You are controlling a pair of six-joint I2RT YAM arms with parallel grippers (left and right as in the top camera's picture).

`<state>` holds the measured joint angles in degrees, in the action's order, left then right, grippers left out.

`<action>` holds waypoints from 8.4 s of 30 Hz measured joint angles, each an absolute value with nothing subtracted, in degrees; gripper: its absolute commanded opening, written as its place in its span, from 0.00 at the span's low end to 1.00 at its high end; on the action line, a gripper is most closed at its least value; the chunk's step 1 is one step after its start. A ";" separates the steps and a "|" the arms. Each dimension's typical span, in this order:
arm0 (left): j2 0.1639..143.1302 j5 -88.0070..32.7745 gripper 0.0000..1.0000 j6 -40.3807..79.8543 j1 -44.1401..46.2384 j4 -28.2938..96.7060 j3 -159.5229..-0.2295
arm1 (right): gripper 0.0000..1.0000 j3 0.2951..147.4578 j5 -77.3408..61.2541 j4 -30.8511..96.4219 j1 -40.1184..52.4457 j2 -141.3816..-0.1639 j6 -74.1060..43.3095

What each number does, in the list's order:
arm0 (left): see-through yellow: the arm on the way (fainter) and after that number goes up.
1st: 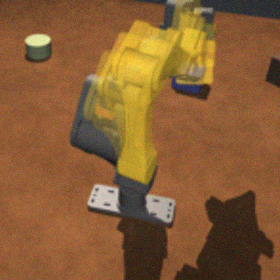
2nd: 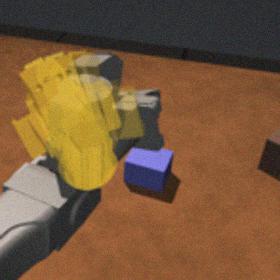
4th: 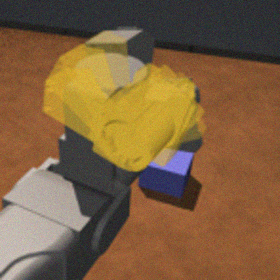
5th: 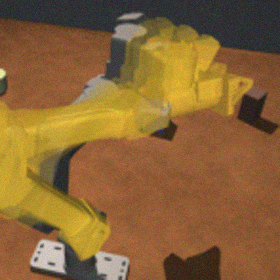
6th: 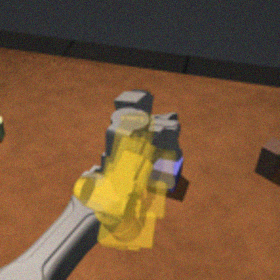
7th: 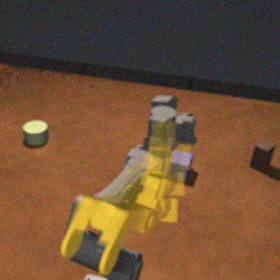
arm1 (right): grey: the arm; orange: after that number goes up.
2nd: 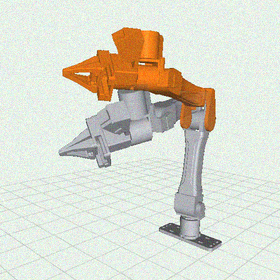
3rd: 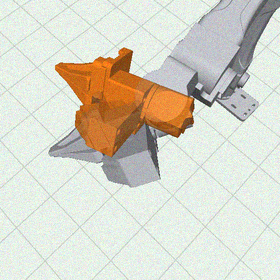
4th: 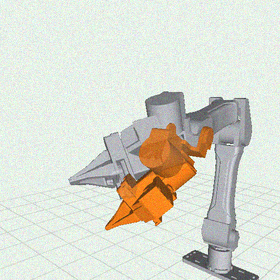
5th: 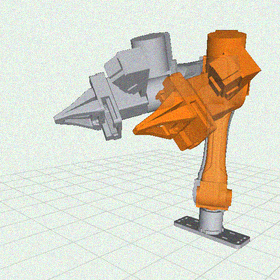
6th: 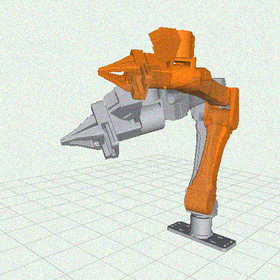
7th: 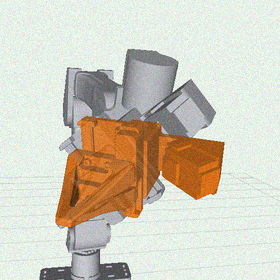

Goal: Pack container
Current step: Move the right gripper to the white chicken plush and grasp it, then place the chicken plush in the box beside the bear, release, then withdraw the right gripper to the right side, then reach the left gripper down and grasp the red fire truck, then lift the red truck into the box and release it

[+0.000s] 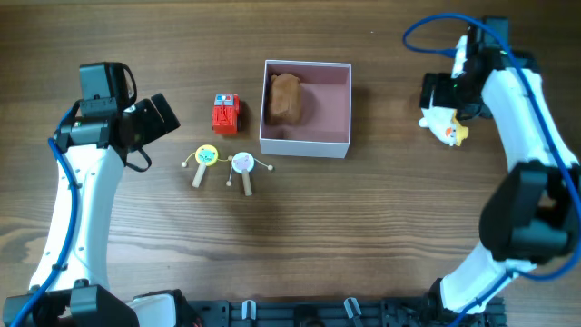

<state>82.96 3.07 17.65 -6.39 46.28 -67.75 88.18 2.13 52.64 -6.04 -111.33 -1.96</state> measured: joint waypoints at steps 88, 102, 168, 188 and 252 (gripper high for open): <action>82.96 -1.87 1.00 17.72 -6.39 47.48 -67.77 | 0.99 90.80 9.17 66.50 23.92 -62.11 -20.99; 83.00 -9.96 0.99 13.26 0.67 52.60 -71.24 | 1.00 89.27 18.74 66.22 23.03 -74.70 -24.43; 118.78 -0.95 0.98 2.76 10.83 43.44 -82.52 | 1.00 88.51 -0.43 62.11 -6.48 -91.61 -23.05; 119.68 -0.95 0.51 1.98 10.87 41.52 -82.63 | 1.00 88.51 -0.43 62.11 -6.48 -91.61 -23.05; 108.55 -4.45 0.43 -43.48 34.79 35.55 -82.63 | 1.00 88.51 -0.45 62.08 -6.48 -91.61 -23.05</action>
<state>108.55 -4.45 -43.48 34.79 35.55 -82.63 88.51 -0.45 62.08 -6.48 -91.61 -23.05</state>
